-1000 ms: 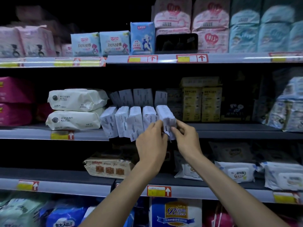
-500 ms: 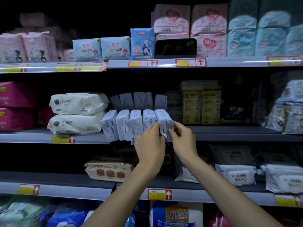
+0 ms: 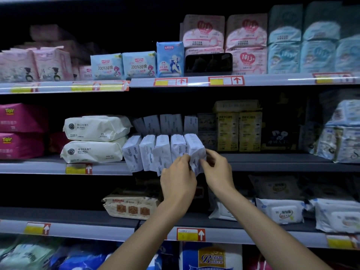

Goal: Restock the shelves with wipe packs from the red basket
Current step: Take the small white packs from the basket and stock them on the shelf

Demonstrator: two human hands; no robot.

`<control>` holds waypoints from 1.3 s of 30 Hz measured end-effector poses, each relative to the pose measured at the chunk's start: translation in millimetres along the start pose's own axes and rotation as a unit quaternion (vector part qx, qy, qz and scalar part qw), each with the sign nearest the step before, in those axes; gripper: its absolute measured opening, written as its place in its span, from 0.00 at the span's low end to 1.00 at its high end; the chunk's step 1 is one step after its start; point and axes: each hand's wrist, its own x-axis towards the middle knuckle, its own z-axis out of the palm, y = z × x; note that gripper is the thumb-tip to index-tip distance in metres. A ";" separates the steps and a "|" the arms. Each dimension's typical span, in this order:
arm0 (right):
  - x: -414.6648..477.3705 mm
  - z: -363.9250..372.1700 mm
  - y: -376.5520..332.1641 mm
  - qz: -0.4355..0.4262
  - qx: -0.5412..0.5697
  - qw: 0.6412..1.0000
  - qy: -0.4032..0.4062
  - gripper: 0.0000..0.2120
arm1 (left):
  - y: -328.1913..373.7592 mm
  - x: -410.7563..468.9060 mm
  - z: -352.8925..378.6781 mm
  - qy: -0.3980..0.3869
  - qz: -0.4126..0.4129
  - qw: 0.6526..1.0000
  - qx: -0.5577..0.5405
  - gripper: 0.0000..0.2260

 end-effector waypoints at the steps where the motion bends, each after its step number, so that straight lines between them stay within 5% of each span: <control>1: -1.1 -1.0 -0.8 0.000 0.001 1.000 -0.002 0.15 | -0.6 -2.5 -1.8 -0.004 0.001 1.000 -0.006 0.08; 11: -20.2 -21.2 -3.4 0.011 -0.017 1.000 -0.023 0.23 | -11.5 -20.1 -19.0 -0.036 0.011 0.999 -0.034 0.18; 19: -57.9 -50.5 20.2 -0.031 -0.195 0.974 -0.112 0.35 | -42.4 -54.5 -25.0 -0.104 0.084 0.988 0.079 0.31; 26: -105.3 -67.4 54.0 -0.006 -0.345 0.906 -0.245 0.47 | -75.1 -104.4 -9.8 -0.235 0.122 0.950 0.163 0.43; 35: -180.7 -72.6 140.1 0.027 -0.398 0.840 -0.367 0.49 | -123.7 -197.3 48.5 -0.338 0.143 0.915 0.168 0.41; 39: -217.1 -75.7 186.0 0.066 -0.421 0.780 -0.458 0.47 | -138.0 -245.3 82.8 -0.410 0.154 0.884 0.161 0.38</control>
